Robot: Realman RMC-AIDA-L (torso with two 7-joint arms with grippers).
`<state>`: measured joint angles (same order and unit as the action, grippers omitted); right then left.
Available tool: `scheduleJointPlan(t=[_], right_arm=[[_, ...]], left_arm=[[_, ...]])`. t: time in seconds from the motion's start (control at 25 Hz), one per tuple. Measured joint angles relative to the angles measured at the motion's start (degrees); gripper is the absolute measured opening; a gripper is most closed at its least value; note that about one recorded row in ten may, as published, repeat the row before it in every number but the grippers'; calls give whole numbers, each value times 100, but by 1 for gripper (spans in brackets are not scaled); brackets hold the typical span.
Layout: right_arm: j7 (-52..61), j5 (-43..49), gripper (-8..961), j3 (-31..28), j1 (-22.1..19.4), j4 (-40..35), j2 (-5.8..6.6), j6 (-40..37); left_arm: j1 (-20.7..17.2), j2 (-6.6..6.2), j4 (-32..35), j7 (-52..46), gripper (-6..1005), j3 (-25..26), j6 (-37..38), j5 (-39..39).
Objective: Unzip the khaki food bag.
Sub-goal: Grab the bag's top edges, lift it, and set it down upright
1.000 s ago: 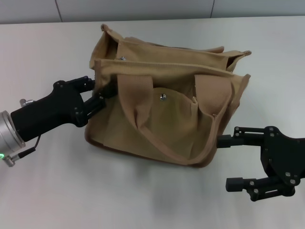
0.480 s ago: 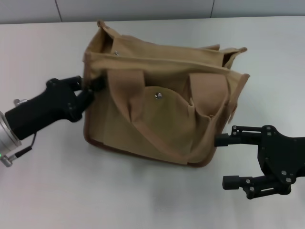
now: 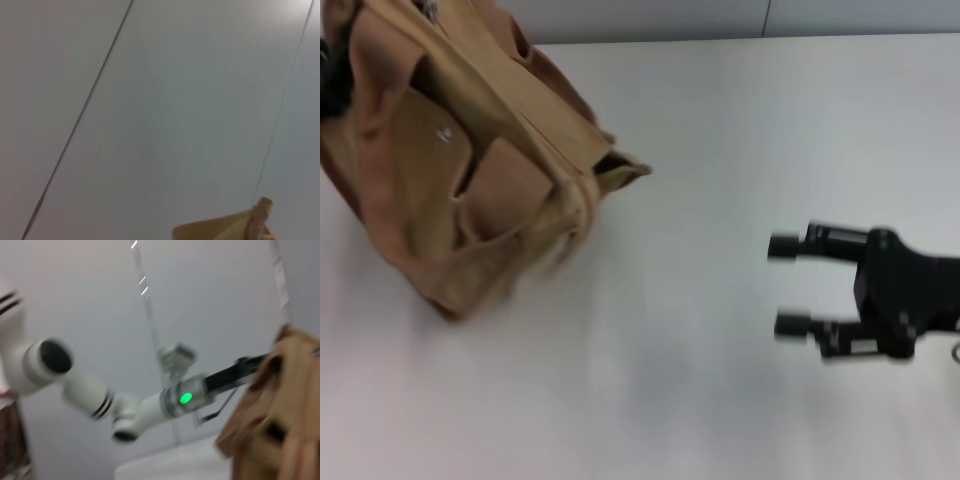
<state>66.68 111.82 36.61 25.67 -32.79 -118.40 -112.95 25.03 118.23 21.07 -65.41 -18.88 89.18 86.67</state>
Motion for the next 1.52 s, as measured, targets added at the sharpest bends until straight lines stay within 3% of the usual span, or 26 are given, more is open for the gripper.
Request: scheduleJointPlan(t=[0.2, 0.4, 0.64, 0.92, 1.16, 1.4, 1.52], right_arm=[[-200, -724, 787, -744, -31, 645, -8, 395], [-812, -1606, 786, -1800, -126, 1702, -58, 1046], [-2518, -1886, 784, -1989, -161, 2303, -98, 1249], [-5015, -1907, 782, -2031, -158, 3116, -118, 1379], [-5483, -1914, 780, -2246, -151, 3386, -123, 1381], [-5437, -1919, 779, -2879, -188, 3637, -122, 1339], [-5389, -1919, 778, -2937, -181, 3685, -122, 1355]], left_arm=[[307, 36, -241, 207, 91, -136, 684, -235], [611, 56, -948, 1378, 90, -715, 1073, -237], [820, 92, -1583, 2290, 90, -1415, 704, -202], [943, 96, -2391, 3379, 90, -1749, 388, -206], [755, 77, -2231, 3500, 90, -1325, 373, -237], [397, 11, -1058, 2744, 90, -95, 748, -241], [417, -1, -750, 2291, 90, 4, 1226, -219]])
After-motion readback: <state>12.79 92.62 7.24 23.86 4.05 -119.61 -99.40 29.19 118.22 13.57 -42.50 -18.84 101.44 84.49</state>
